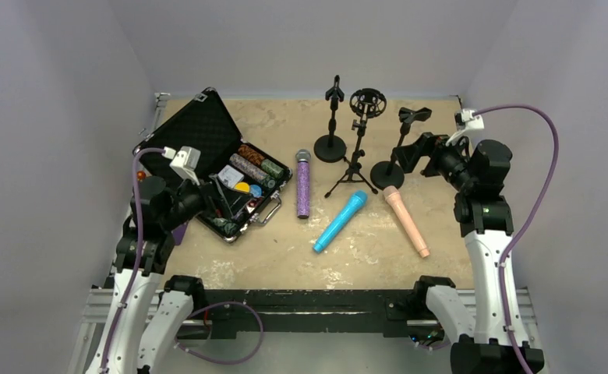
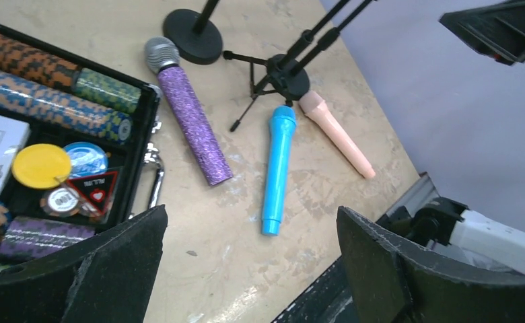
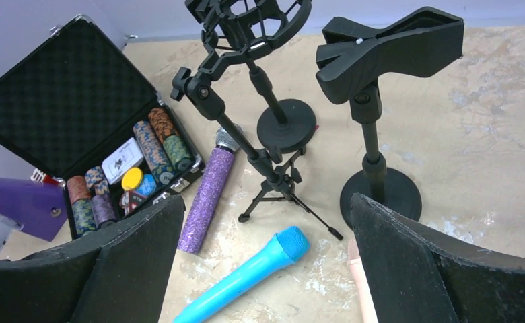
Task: Attach the microphones to the stand
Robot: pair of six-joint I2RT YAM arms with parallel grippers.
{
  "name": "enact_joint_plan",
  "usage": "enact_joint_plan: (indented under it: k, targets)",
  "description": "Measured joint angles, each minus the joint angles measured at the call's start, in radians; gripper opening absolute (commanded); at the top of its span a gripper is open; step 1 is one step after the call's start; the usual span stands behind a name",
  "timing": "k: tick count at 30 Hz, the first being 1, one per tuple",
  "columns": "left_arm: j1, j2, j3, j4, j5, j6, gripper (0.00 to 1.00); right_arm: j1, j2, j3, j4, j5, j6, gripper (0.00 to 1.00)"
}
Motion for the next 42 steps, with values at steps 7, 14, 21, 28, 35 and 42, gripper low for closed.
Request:
enact_joint_plan:
  k: [7,14,21,28,35,42]
  targets:
    - [-0.04,0.021,-0.091,0.157,0.126,-0.024,1.0,0.0,0.0,-0.023,0.003,-0.045,-0.051,0.99]
    - [-0.224,0.208,-0.073,0.271,0.11,0.051,0.98,0.008,0.002,-0.034,-0.035,-0.281,-0.344,0.99]
    - [-0.358,0.559,0.075,0.429,0.039,0.19,0.96,0.014,0.064,-0.044,-0.124,-0.334,-0.537,0.99]
    - [-0.431,0.835,0.169,0.805,0.024,0.266,0.91,0.014,0.217,-0.054,-0.241,-0.428,-0.66,0.99]
    - [-0.515,1.07,0.273,1.072,-0.002,0.331,0.79,0.013,0.139,-0.101,-0.194,-0.446,-0.658,0.99]
    - [-0.538,1.251,0.434,1.158,-0.057,0.38,0.64,-0.003,0.103,-0.128,-0.143,-0.476,-0.652,0.99]
